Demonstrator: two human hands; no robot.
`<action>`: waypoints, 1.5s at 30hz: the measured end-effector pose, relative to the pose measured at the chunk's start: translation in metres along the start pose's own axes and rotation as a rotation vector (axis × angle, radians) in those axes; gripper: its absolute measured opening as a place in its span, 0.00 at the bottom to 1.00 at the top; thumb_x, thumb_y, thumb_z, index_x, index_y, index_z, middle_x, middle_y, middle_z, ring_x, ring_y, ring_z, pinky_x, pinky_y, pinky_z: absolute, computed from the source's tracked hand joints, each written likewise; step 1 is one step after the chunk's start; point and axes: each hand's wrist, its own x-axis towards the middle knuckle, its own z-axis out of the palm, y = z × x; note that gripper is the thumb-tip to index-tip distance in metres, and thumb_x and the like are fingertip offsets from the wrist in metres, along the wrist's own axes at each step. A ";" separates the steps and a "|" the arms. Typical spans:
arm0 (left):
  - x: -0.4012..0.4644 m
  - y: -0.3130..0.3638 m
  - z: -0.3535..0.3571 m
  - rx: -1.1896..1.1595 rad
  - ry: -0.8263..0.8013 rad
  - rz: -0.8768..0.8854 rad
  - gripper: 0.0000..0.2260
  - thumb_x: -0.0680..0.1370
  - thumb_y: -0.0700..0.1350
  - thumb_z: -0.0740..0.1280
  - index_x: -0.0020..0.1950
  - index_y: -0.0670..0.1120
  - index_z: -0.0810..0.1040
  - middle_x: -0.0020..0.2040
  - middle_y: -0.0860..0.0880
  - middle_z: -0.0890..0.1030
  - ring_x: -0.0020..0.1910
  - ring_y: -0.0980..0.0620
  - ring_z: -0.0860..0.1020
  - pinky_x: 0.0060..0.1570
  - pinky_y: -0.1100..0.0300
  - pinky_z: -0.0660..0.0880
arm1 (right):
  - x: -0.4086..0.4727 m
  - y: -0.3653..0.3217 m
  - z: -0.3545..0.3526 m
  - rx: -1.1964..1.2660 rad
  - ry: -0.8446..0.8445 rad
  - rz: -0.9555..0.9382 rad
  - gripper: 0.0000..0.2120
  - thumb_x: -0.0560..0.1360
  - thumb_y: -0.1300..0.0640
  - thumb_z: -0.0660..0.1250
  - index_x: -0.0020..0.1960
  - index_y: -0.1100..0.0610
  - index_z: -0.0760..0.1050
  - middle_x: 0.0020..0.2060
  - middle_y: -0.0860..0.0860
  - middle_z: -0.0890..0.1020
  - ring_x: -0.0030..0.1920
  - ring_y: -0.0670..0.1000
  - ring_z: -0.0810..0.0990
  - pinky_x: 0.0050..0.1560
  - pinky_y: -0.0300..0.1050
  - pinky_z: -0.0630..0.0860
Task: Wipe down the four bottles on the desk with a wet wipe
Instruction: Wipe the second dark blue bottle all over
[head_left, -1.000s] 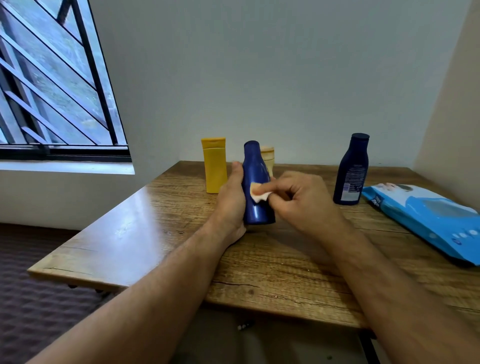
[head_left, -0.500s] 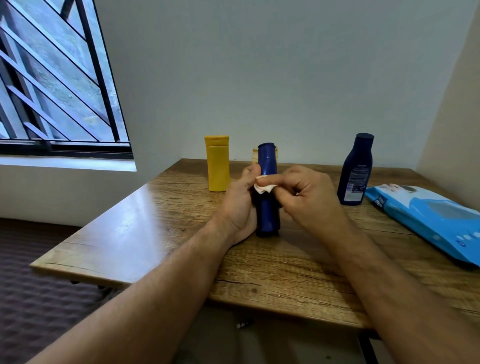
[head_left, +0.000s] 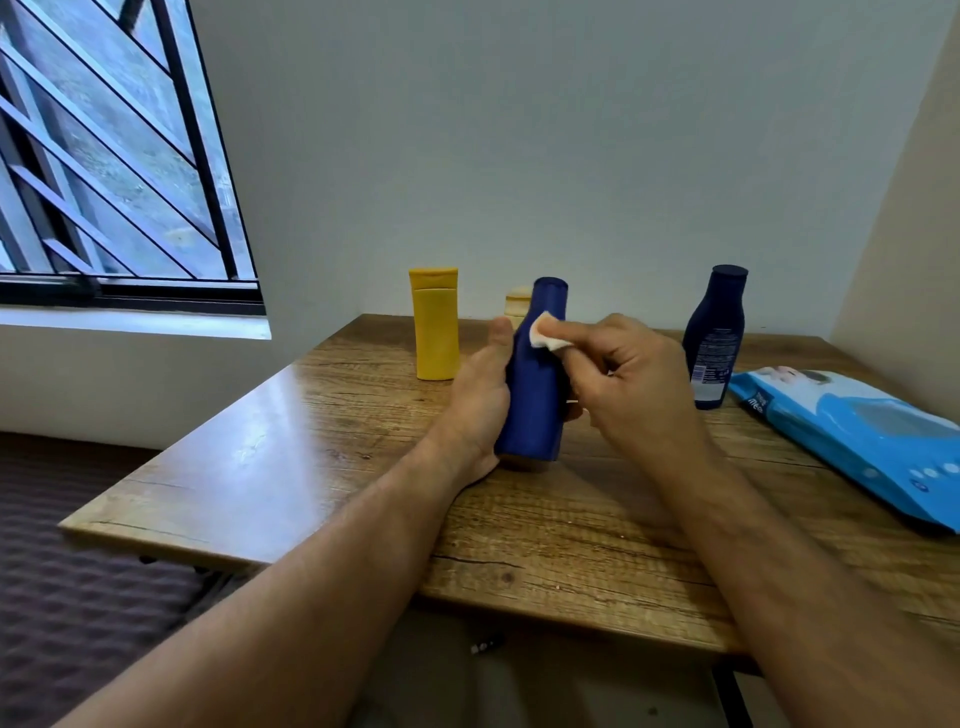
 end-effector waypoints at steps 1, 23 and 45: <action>0.000 -0.001 0.000 0.020 0.006 0.005 0.23 0.86 0.59 0.51 0.58 0.46 0.80 0.45 0.46 0.86 0.41 0.50 0.85 0.40 0.52 0.82 | 0.001 0.000 -0.001 0.001 0.031 -0.001 0.11 0.78 0.58 0.69 0.58 0.49 0.82 0.38 0.50 0.77 0.37 0.45 0.77 0.34 0.36 0.79; 0.002 0.007 -0.004 0.114 0.191 0.023 0.24 0.84 0.61 0.53 0.57 0.44 0.79 0.44 0.44 0.85 0.42 0.47 0.83 0.44 0.51 0.81 | -0.004 -0.009 -0.008 0.112 -0.357 0.103 0.08 0.74 0.63 0.71 0.48 0.53 0.86 0.35 0.44 0.84 0.35 0.42 0.80 0.36 0.33 0.74; -0.001 0.010 -0.012 -0.137 0.170 0.187 0.08 0.80 0.44 0.62 0.55 0.44 0.78 0.38 0.49 0.81 0.36 0.52 0.79 0.37 0.57 0.77 | -0.003 -0.010 -0.010 0.278 -0.492 0.231 0.05 0.75 0.61 0.70 0.47 0.56 0.85 0.28 0.53 0.81 0.28 0.51 0.76 0.28 0.37 0.71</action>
